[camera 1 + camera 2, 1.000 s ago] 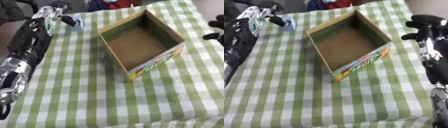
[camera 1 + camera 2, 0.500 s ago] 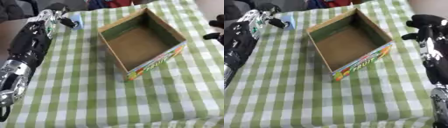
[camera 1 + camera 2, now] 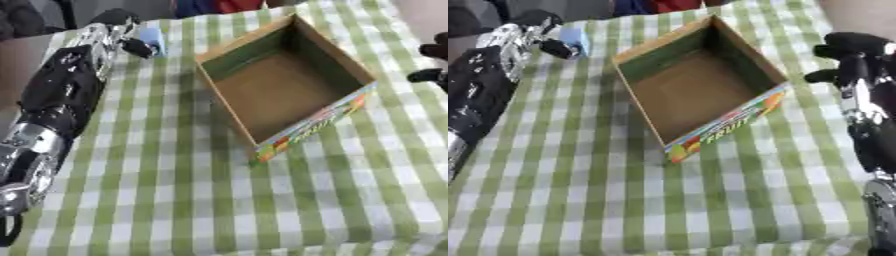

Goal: Pick up objects on the table and place them in the box.

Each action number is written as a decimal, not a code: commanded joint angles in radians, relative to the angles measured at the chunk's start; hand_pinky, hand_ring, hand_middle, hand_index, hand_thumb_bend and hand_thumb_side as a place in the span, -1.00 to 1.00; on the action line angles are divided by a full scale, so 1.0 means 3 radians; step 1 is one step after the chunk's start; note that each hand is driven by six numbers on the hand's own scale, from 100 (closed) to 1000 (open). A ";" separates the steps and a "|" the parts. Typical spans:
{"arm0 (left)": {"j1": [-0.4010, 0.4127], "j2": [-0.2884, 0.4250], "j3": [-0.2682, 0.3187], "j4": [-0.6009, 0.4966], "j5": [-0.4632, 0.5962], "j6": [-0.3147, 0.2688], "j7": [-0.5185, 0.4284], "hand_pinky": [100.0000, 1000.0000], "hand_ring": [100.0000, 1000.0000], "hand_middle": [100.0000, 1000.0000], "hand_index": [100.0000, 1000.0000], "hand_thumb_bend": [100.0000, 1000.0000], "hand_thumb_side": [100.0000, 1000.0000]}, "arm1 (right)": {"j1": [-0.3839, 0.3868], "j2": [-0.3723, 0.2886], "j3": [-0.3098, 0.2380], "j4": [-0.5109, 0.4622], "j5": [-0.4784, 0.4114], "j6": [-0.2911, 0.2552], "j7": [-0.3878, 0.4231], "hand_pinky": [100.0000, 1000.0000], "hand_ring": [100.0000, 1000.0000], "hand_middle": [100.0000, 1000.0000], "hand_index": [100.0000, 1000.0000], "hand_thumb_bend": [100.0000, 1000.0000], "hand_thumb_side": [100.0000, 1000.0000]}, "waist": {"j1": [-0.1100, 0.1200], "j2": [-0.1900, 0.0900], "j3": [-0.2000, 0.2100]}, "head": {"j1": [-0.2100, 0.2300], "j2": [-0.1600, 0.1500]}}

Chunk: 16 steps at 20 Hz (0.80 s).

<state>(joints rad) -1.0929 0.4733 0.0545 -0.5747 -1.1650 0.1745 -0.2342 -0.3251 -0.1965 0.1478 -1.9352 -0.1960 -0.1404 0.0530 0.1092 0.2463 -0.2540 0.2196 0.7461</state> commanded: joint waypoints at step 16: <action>-0.0050 0.0089 0.0026 -0.0034 0.0050 0.0061 0.0090 0.43 0.32 0.34 0.53 -0.59 -0.13 | -0.0055 0.0021 -0.0018 -0.0064 0.0005 -0.0009 0.0025 0.13 0.50 0.38 0.41 -1.00 -0.46 | -0.0038 0.0019 -0.0033 | -0.0001 -0.0037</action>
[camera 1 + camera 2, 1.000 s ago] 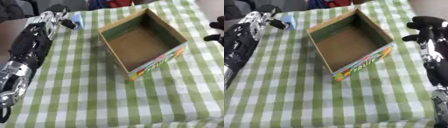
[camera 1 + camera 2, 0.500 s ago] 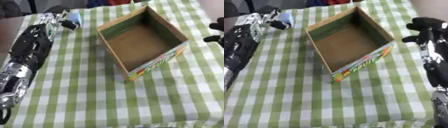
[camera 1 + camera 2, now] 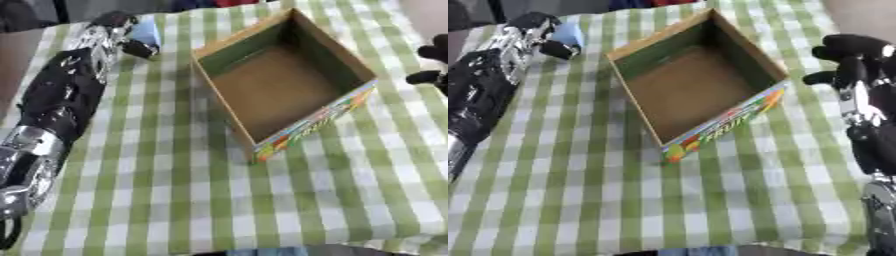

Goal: Pick up objects on the table and place them in the box.

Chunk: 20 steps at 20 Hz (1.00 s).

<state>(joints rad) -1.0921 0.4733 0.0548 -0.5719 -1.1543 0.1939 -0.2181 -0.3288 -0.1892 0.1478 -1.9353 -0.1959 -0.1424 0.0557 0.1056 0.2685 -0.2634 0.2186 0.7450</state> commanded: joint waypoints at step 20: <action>-0.0093 -0.0042 -0.0592 -0.1294 0.0649 -0.0845 -0.0257 0.32 0.07 0.04 0.26 -0.72 -0.08 | 0.0002 -0.0032 -0.0008 -0.0043 -0.0030 0.0006 0.0047 0.15 0.50 0.38 0.42 -1.00 -0.46 | -0.0055 -0.0385 0.0162 | -0.0097 0.0039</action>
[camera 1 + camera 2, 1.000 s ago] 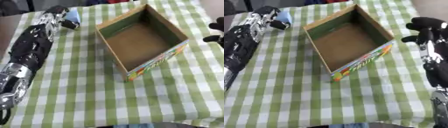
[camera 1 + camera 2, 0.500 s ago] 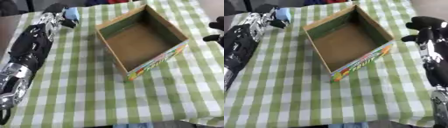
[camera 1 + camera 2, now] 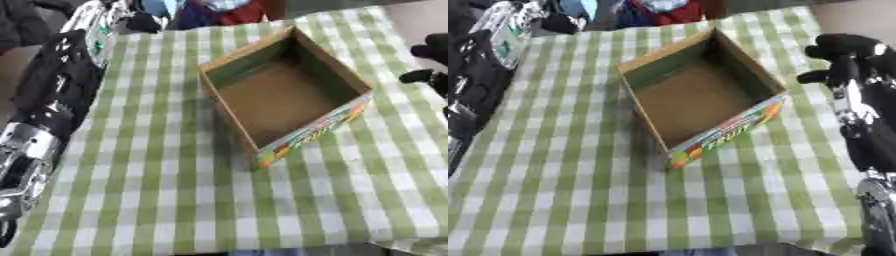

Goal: Pick up objects on the table and place them in the box.

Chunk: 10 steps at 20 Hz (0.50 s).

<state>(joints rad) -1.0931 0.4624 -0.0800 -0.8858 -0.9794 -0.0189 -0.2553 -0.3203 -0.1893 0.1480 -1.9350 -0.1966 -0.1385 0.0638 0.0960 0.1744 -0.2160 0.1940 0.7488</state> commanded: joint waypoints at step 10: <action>-0.0013 -0.0378 -0.0718 -0.0734 0.0013 -0.0612 -0.0615 0.34 0.14 0.12 0.31 -0.74 -0.07 | -0.0044 -0.0042 0.0005 -0.0054 -0.0055 0.0000 0.0038 0.15 0.50 0.38 0.42 -1.00 -0.46 | -0.0022 -0.0129 -0.0019 | -0.0027 0.0049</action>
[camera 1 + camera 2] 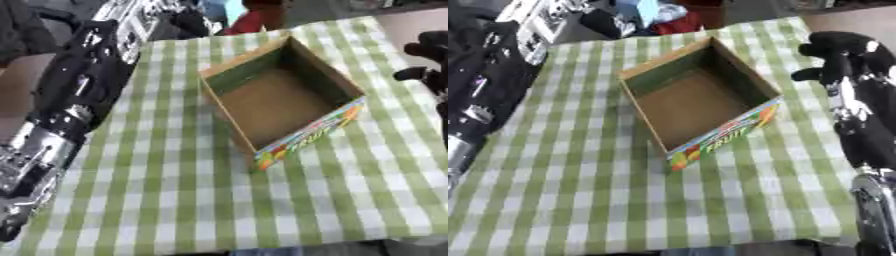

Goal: Pick up objects on the table and place them in the box.

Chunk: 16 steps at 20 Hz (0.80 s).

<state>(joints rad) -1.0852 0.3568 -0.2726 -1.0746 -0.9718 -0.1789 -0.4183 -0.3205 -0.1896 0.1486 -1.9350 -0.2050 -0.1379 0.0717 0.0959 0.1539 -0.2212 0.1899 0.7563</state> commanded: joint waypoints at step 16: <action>0.0139 -0.0338 -0.0291 0.0085 -0.0285 -0.0323 -0.0146 0.45 0.38 0.41 0.74 -0.22 0.13 | -0.0072 -0.0047 0.0015 -0.0065 -0.0040 0.0005 0.0024 0.15 0.50 0.38 0.42 -1.00 -0.46 | -0.0043 -0.0070 0.0003 | -0.0030 0.0021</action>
<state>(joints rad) -1.0268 0.2443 -0.3598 -1.0406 -1.0444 -0.2681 -0.4645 -0.3260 -0.1900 0.1545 -1.9353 -0.2063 -0.1354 0.0753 0.0907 0.1511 -0.2208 0.1824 0.7567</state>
